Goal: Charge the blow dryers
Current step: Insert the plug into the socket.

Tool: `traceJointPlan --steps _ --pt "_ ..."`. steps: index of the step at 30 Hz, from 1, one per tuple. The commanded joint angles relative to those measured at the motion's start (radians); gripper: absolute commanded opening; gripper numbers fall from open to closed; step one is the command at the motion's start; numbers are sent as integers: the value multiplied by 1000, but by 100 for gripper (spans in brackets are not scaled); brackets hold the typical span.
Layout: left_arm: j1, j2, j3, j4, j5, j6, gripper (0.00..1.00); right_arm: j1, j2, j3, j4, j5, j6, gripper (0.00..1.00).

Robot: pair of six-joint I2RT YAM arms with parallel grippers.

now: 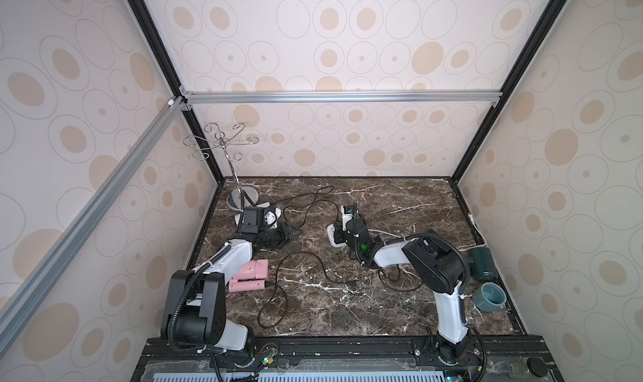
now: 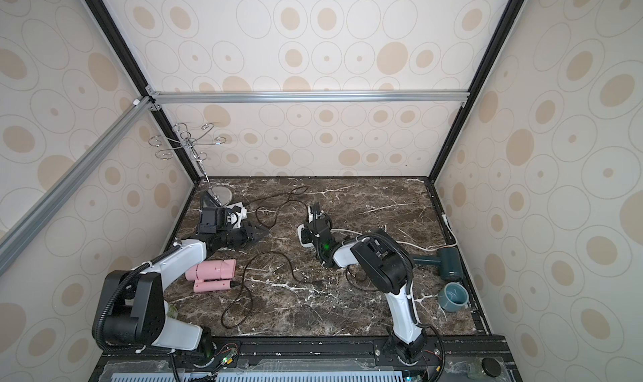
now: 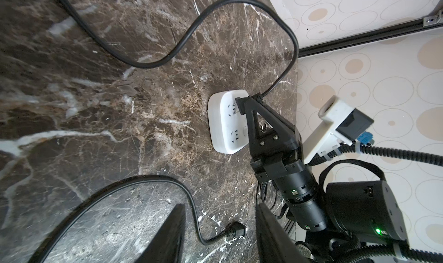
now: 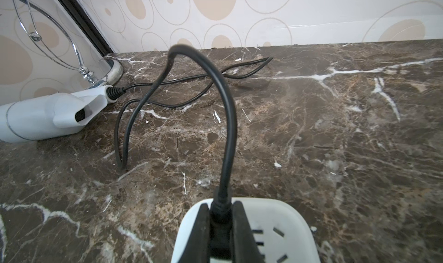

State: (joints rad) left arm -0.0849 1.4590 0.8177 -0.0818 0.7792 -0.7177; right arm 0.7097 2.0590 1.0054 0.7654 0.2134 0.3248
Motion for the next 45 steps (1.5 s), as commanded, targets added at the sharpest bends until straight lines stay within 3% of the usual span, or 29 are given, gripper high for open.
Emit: traceJointPlan --steps 1,9,13,21,28,32,36,42,45 --pt "9 1 12 29 -1 7 48 22 10 -77 -124 -13 -52 0" --pt "10 -13 -3 29 -30 5 48 72 1 -110 -210 51 -171 0" --pt "10 -27 -9 24 -29 11 48 84 -2 -104 -279 113 -146 0" --pt "11 -74 -39 17 -33 21 48 96 -25 -197 -217 87 -127 0" --pt "16 -98 -67 21 -32 24 48 97 -11 -164 -297 87 -132 0" --pt "21 -98 -62 19 -25 26 48 102 -26 -27 -561 132 -59 0" --pt "25 -98 -49 18 -20 32 48 125 -68 71 -729 268 121 0" --pt "26 -131 -61 19 -19 44 49 173 -16 232 -863 407 282 0" --pt "25 -153 -65 6 -15 52 49 195 11 290 -868 430 303 7"
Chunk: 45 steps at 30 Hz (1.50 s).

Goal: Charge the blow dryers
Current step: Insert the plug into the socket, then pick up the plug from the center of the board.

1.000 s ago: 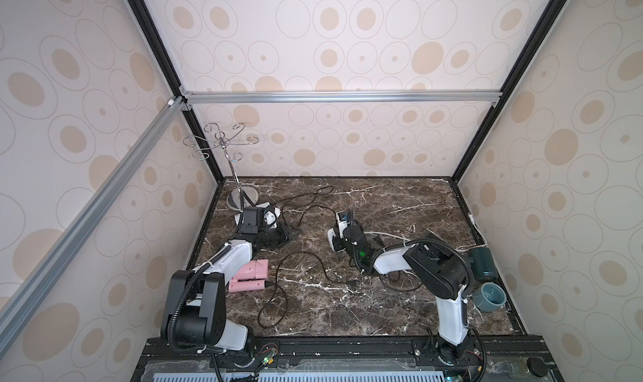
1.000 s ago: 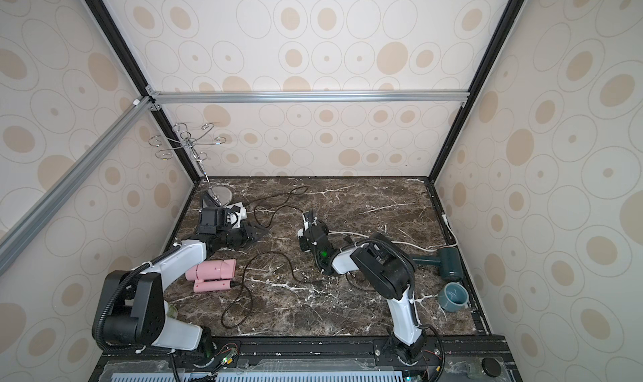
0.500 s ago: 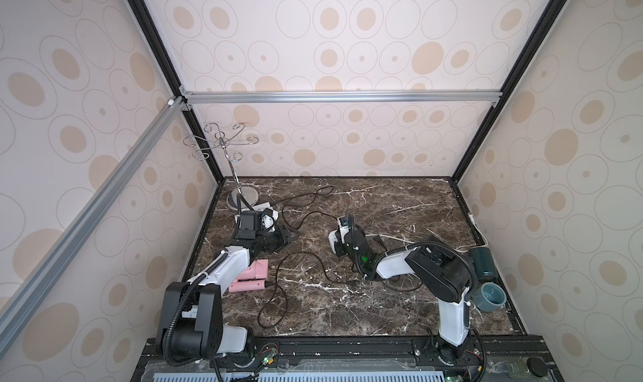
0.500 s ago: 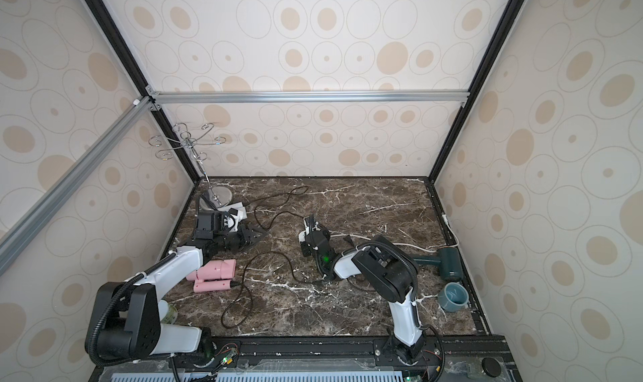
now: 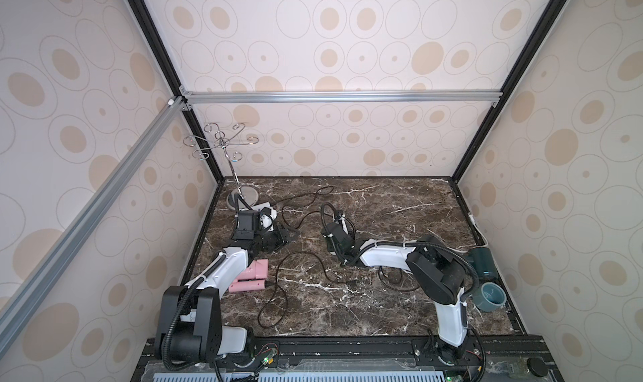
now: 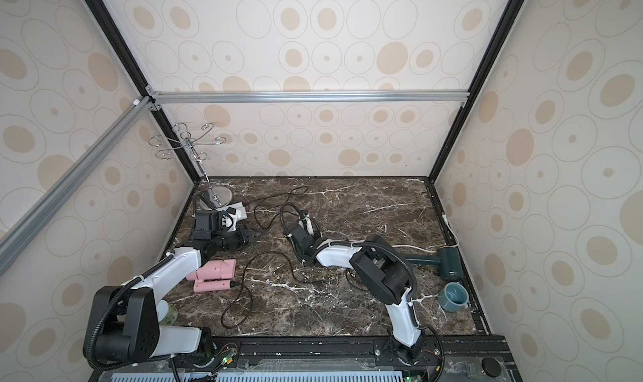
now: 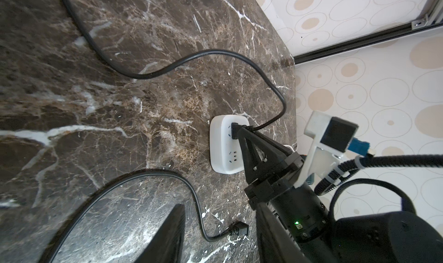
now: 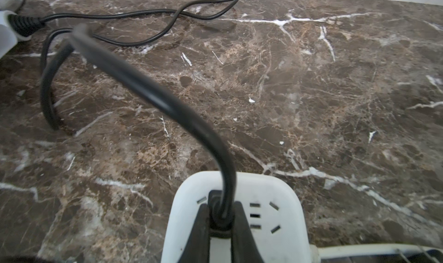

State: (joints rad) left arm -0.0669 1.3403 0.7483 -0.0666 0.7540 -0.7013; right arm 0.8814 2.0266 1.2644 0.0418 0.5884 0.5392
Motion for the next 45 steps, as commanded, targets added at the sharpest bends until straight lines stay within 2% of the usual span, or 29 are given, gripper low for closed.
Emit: traceJointPlan --steps 1,3,5,9,13,18,22,25,29,31,33,45 --pt "8 -44 0 -10 13 37 49 27 49 52 -148 59 86 11" --pt "8 -67 -9 -15 9 39 49 31 50 78 -153 62 71 24" --pt "8 -89 -19 -19 11 39 49 29 39 86 -134 60 40 29" --pt "8 -130 -39 -38 11 45 50 27 5 103 -138 74 -14 52" --pt "9 -144 -41 -68 22 61 51 30 -65 105 -180 62 -49 57" --pt "9 -149 -21 -113 7 73 52 31 -244 14 -189 10 -98 58" --pt "8 -171 25 -170 -48 109 53 11 -425 -47 -294 -56 -186 60" --pt "7 -195 25 -147 -88 91 55 -110 -523 -83 -427 -260 -198 57" --pt "3 -205 -2 -78 -141 36 56 -312 -586 -179 -487 -502 -239 52" --pt "1 -194 -1 -65 -153 17 55 -403 -588 -213 -493 -615 -261 49" --pt "-4 -187 9 -68 -170 10 55 -446 -575 -229 -503 -645 -291 46" --pt "-31 -99 109 -128 -207 40 55 -491 -355 -248 -416 -741 -403 39"
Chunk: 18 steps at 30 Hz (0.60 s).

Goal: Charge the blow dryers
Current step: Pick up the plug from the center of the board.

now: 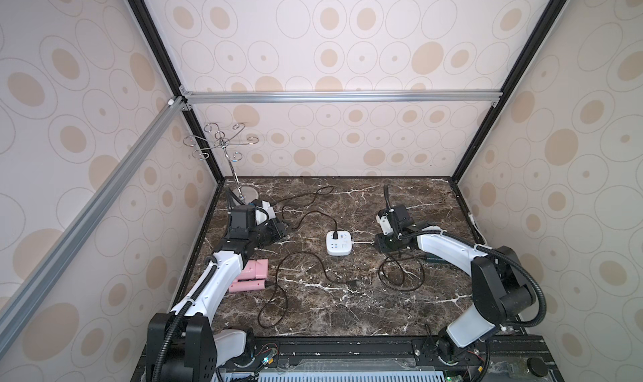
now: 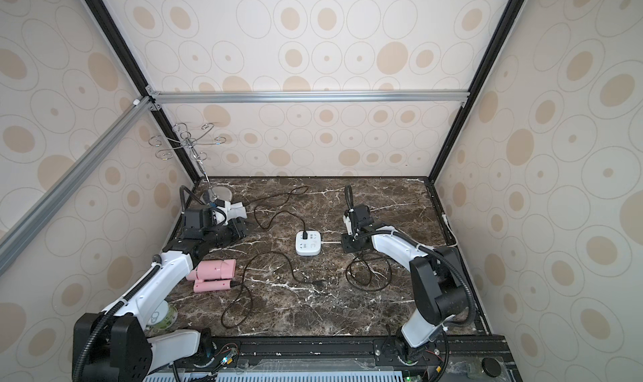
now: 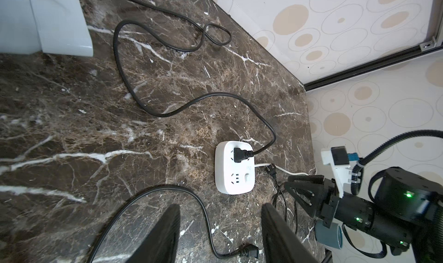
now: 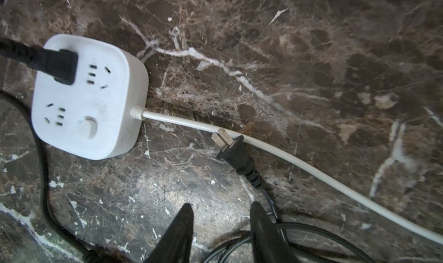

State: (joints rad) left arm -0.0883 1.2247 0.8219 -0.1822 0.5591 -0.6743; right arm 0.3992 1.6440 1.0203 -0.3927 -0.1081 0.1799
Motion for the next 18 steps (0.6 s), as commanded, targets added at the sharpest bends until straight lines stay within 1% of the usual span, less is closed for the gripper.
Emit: traceJointPlan --steps 1,7,12,16,18 --pt "-12 22 36 -8 -9 12 54 -9 43 5 10 -44 -51 37" --pt "-15 48 61 0 8 18 55 -11 50 10 -1 22 -82 38" --pt "-14 71 68 11 33 14 55 -19 40 1 15 40 -95 38" --pt "-16 73 55 18 39 12 54 -37 87 46 -8 4 -107 38" --pt "-16 66 46 17 39 10 54 -39 101 73 -20 14 -125 38"
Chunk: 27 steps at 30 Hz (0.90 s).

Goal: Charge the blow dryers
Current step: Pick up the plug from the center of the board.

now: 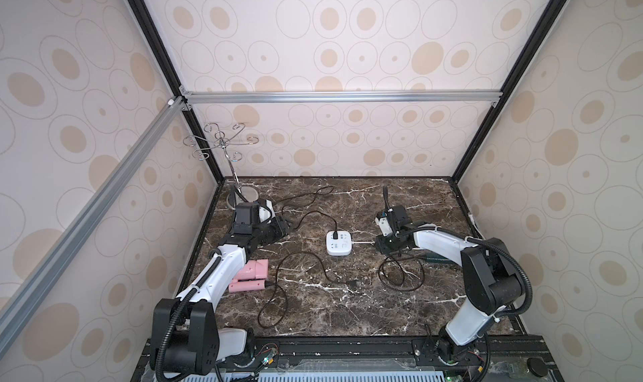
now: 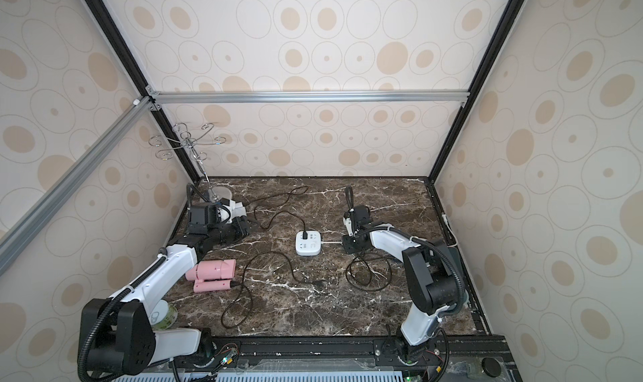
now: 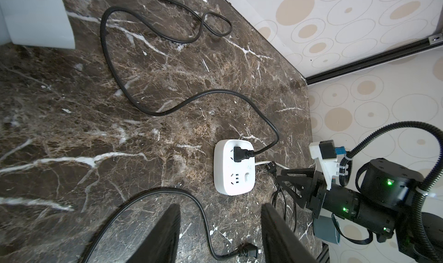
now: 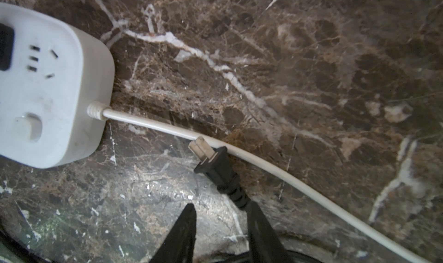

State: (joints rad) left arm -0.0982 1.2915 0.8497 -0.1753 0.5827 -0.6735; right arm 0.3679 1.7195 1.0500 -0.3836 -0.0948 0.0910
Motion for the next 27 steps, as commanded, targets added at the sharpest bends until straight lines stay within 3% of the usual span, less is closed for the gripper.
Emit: traceJointPlan --steps 1,5,17,27 --pt "-6 -4 13 10 14 10 54 -12 35 59 -39 -11 -41 38" --pt "-6 -15 5 7 8 9 54 -18 76 100 -77 -110 -39 32" --pt "-6 -36 -3 -5 9 6 54 -18 61 43 -89 -72 -25 39" --pt "-6 -59 -14 -15 3 7 54 -16 121 97 -140 -79 -35 35"
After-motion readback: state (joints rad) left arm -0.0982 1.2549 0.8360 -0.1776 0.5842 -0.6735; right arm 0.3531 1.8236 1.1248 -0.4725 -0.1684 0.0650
